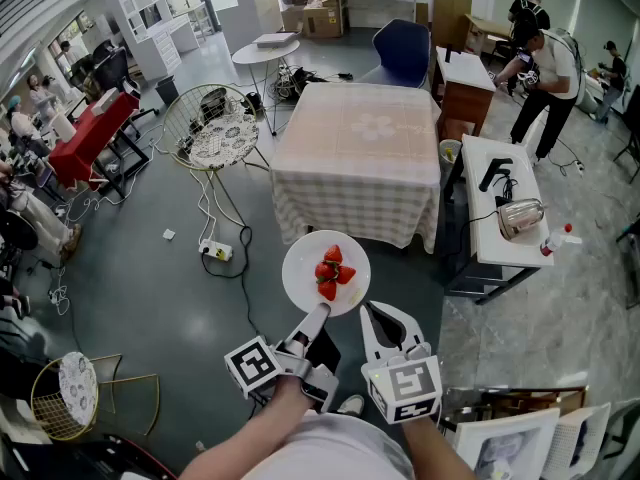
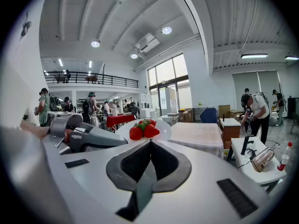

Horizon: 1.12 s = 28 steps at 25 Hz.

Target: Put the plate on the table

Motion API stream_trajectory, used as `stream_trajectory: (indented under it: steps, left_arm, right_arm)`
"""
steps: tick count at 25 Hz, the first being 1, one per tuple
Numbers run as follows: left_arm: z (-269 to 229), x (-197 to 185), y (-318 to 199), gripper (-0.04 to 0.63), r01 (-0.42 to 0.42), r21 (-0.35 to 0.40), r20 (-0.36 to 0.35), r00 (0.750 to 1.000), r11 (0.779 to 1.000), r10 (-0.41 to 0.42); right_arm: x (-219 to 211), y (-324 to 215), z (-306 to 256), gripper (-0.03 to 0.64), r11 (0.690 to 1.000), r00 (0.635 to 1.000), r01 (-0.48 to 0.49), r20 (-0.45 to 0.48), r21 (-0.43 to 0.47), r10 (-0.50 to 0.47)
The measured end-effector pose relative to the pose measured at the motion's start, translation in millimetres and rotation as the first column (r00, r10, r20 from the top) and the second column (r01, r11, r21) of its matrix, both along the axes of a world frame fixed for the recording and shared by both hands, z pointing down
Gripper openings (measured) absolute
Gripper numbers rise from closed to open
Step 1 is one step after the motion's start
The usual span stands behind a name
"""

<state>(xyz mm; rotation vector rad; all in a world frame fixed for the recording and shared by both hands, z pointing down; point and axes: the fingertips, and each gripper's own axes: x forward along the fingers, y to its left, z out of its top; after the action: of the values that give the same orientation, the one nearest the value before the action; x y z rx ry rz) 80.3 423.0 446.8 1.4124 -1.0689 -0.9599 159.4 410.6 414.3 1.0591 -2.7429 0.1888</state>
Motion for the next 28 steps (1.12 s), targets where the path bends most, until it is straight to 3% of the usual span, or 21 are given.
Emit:
stream_trajectory:
  steps: [15, 28]
  left_arm:
    - [0, 11, 13, 0.018, -0.001, -0.006, -0.018, 1.000, 1.000, 0.001]
    - [12, -1, -40, 0.017, -0.046, -0.013, -0.039, 0.998, 0.999, 0.045]
  right_arm:
    - [12, 12, 5, 0.005, 1.000, 1.000, -0.012, -0.002, -0.029, 0.011]
    - [-2, -36, 21, 0.005, 0.997, 0.998, -0.053, -0.025, -0.056, 0.052]
